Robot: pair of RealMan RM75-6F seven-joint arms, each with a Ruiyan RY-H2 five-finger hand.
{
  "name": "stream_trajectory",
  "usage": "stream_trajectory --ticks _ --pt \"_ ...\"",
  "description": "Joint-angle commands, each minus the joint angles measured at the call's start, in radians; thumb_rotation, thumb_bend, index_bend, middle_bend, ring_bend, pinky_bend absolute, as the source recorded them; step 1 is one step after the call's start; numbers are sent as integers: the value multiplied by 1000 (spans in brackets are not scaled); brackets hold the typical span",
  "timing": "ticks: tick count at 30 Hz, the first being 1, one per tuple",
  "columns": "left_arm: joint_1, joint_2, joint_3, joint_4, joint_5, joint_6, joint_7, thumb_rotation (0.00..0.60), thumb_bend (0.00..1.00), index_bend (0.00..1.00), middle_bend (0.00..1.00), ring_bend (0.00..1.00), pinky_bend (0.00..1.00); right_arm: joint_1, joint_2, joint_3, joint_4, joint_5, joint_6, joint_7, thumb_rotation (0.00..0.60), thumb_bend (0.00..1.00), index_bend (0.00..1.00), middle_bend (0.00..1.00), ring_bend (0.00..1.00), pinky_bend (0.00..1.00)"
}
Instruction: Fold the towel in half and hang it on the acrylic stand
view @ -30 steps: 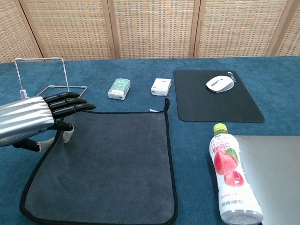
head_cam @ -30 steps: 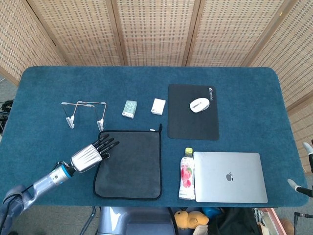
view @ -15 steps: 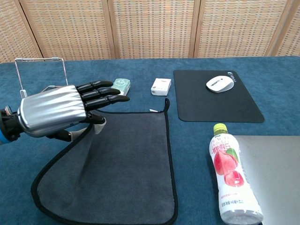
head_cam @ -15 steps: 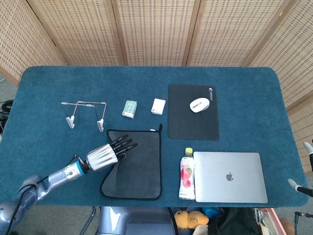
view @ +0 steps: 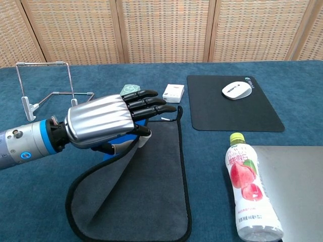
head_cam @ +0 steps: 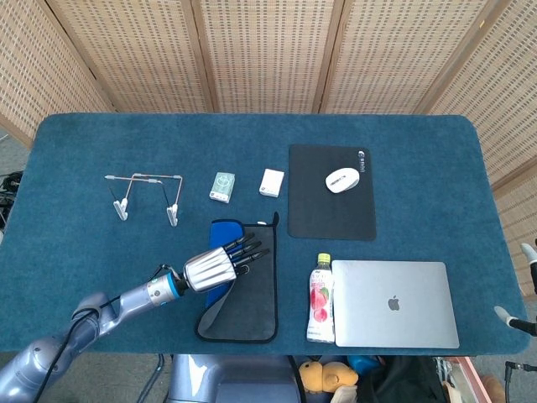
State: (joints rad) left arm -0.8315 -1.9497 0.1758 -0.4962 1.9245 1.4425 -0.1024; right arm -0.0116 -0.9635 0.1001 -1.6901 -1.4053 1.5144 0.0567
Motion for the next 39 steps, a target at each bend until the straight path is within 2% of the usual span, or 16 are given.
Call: stream_trajectory --ticks 1,22,30,37,39 --pt "-16 -22 -5 12 -6 -15 -18 600 501 669 0 0 0 0 0 1 1 3 -1 -1 600 0 0 0 0 0" --pt "-93 -164 -45 107 -68 -128 -55 600 500 664 0 0 0 6 -3 8 11 35 -23 -2 600 0 0 0 0 0" --pt "-120 -194 -47 120 -83 -166 -39 600 494 609 0 0 0 9 -3 10 14 42 -31 1 600 0 0 0 0 0" --pt "-146 -216 -62 129 -107 -210 -16 600 492 600 0 0 0 9 0 11 15 47 -33 8 600 0 0 0 0 0" --pt "-151 -221 -64 127 -111 -216 -8 600 472 564 0 0 0 8 0 11 16 48 -34 11 600 0 0 0 0 0"
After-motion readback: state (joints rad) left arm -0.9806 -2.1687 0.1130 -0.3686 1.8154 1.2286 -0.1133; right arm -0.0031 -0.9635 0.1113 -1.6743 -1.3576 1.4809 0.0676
